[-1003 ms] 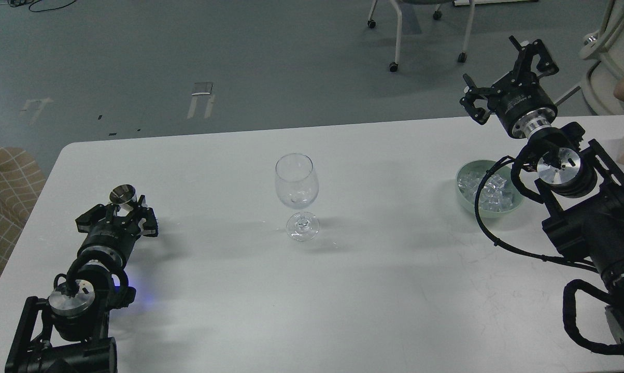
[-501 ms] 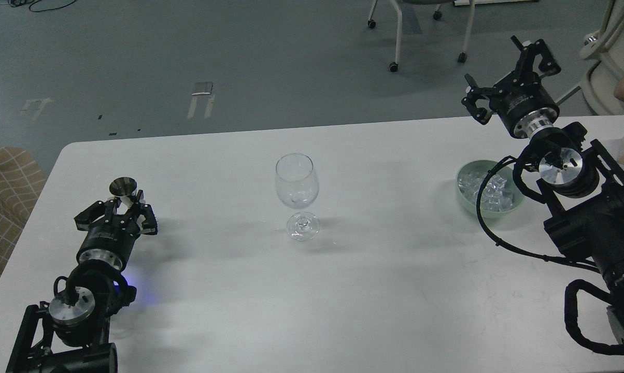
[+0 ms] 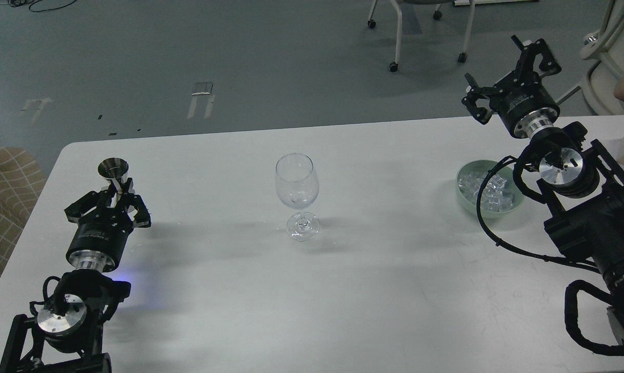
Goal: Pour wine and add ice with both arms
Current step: 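Lift the jigger upright off the table with the left gripper, then carry the jigger with the left gripper to above the wine glass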
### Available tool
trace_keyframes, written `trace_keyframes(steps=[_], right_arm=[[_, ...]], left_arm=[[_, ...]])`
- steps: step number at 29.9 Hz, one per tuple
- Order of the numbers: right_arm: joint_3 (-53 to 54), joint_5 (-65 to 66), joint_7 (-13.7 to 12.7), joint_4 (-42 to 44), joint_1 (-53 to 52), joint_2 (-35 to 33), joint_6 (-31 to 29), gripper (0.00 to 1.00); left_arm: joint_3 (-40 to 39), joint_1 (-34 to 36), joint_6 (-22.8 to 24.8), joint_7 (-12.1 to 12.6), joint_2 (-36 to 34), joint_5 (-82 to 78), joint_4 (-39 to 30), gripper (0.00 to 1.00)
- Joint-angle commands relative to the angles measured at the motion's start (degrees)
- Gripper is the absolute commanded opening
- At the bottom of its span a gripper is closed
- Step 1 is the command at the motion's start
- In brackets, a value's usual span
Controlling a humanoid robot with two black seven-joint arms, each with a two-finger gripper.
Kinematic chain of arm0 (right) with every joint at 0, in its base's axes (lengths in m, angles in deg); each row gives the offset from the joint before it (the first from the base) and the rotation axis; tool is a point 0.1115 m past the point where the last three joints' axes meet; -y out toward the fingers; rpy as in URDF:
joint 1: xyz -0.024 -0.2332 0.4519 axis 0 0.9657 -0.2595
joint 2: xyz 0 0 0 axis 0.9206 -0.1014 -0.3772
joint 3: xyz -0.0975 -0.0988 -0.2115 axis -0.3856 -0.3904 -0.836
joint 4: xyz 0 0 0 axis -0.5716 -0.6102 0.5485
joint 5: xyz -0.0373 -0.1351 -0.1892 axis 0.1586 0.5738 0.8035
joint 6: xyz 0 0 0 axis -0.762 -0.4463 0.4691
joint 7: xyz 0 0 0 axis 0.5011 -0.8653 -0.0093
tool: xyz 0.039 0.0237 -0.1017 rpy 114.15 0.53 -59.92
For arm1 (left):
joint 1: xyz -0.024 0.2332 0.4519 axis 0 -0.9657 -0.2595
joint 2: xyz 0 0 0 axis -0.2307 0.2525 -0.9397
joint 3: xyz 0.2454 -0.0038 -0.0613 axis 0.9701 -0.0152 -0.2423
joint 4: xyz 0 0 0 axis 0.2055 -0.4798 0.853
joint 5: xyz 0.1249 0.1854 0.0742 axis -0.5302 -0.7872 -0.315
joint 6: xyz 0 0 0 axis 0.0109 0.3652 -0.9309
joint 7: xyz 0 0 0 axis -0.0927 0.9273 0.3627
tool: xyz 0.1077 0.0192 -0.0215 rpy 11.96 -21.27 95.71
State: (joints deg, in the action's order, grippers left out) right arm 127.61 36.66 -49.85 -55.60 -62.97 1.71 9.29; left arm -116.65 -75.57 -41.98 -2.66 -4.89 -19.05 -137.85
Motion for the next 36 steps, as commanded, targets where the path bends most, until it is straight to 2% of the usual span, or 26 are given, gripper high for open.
trace_keyframes(steps=[1, 5, 12, 16, 31, 36], right_arm=[[0.02, 0.02, 0.00, -0.05, 0.34, -0.06, 0.01, 1.00], [0.02, 0.02, 0.00, -0.05, 0.43, -0.06, 0.01, 1.00], [0.11, -0.07, 0.09, -0.05, 0.95, -0.23, 0.01, 1.00], [0.11, -0.07, 0.09, -0.05, 0.95, -0.23, -0.08, 1.00], [0.20, -0.16, 0.17, -0.84, 2.10, -0.23, -0.08, 1.00], [0.20, -0.16, 0.17, -0.84, 2.27, -0.32, -0.08, 1.00]], left_arm=[[0.12, -0.56, 0.65, 0.04, 0.09, 0.07, -1.81, 0.17], [0.47, -0.48, 0.65, 0.13, 0.44, -0.02, -3.04, 0.15], [2.83, -0.39, -1.19, 0.31, 0.44, -0.02, -9.10, 0.14], [5.48, -0.30, -2.86, 0.31, 0.09, -0.11, -9.64, 0.14], [8.38, -0.13, -3.30, -1.01, 0.44, -0.81, -11.31, 0.11], [8.47, 0.40, -5.67, -0.75, 0.44, -0.98, -12.18, 0.11]])
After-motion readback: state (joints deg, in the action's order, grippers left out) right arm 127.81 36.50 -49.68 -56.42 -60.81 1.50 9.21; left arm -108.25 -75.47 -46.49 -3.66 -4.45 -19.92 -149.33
